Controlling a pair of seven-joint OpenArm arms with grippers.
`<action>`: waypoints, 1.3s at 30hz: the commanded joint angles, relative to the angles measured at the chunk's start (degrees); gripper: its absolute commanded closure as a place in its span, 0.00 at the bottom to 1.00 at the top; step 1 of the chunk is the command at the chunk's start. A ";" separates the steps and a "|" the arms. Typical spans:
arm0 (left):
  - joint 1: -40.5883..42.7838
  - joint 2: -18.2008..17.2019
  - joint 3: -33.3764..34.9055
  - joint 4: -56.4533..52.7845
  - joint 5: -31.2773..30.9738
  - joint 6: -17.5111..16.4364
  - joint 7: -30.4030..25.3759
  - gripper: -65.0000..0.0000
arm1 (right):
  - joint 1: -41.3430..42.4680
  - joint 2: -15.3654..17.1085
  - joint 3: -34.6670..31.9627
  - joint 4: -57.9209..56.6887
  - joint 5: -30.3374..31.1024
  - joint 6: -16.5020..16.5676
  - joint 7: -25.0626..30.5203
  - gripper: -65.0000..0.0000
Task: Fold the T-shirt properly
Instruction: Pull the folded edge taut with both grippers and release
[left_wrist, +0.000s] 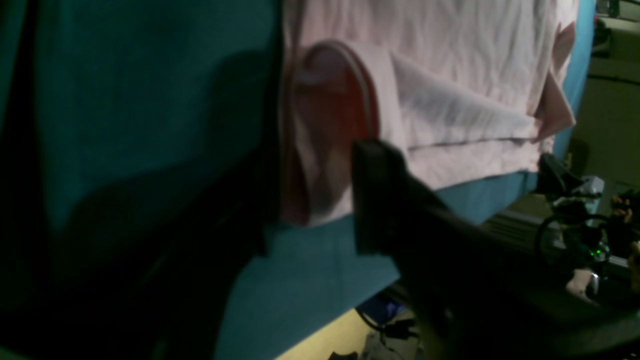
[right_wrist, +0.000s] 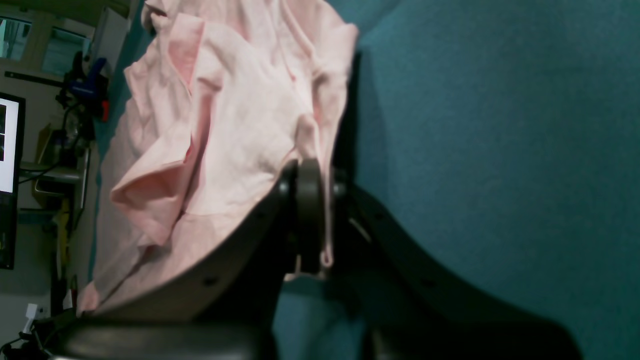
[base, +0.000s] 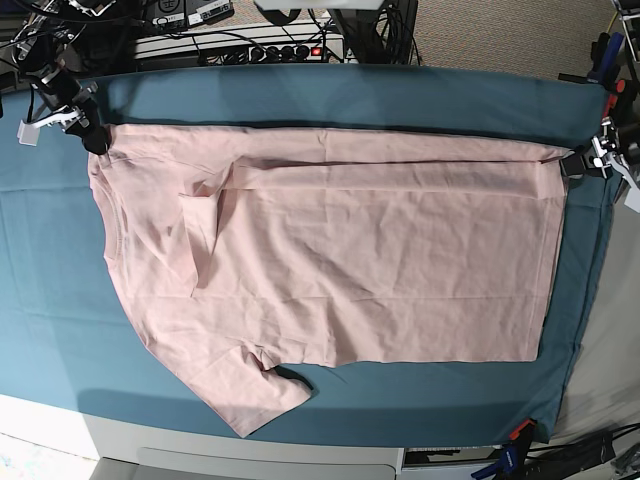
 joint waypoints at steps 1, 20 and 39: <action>-0.48 -1.44 -0.48 0.57 -0.99 -0.44 -0.04 0.68 | -0.09 1.01 0.17 0.37 0.46 -0.22 0.61 1.00; 0.39 -3.63 -0.50 0.57 -0.99 -1.14 -0.02 1.00 | -0.28 2.78 0.20 0.48 0.70 1.83 -0.92 1.00; 9.18 -5.11 -0.50 0.61 -0.99 -1.99 2.16 1.00 | -12.11 5.44 0.33 10.14 2.54 1.83 -3.19 1.00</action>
